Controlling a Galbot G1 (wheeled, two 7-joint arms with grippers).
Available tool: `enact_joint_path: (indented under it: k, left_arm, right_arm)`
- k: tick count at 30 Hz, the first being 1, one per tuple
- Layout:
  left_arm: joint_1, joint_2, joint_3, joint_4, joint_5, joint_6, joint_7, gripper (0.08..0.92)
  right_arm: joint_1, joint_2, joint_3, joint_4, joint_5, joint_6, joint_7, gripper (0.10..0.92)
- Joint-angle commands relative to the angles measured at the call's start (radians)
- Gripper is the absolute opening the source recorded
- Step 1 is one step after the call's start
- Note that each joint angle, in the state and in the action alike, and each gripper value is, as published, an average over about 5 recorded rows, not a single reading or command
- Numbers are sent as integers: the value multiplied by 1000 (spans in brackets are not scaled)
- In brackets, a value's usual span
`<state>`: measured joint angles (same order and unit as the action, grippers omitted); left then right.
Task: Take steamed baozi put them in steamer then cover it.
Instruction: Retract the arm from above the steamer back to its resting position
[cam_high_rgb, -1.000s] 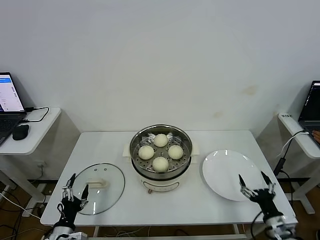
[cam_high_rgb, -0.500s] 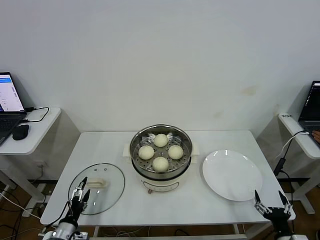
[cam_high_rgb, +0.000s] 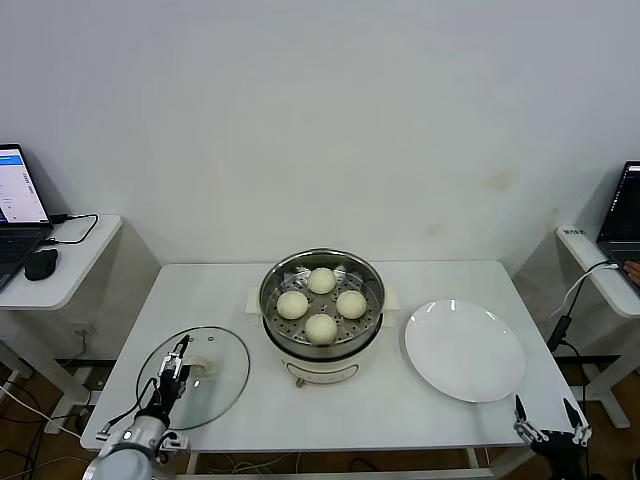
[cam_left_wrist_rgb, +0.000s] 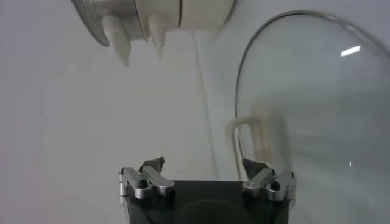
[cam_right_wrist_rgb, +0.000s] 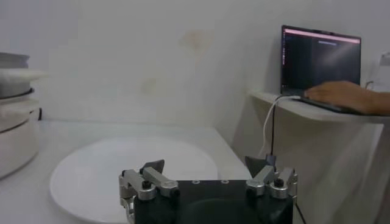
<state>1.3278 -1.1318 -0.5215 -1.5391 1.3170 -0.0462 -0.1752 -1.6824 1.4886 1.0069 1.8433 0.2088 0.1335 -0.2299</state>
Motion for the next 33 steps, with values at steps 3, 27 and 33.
enact_joint_path:
  k: [3,27,33]
  left_arm:
    - [-107,1,37,98,-7,-2,4,823]
    - [-66,3,-20,47,-89,-25,-97,196]
    - [12,33,-63,-125,-150,50,-56,125]
  right_arm:
    - [-7,12,3,-7,-11,6,-1,823]
    - [1,4,-40,-11,-36,7,-11,823]
    - [3,3,-49,-9,-46,8,-13,823]
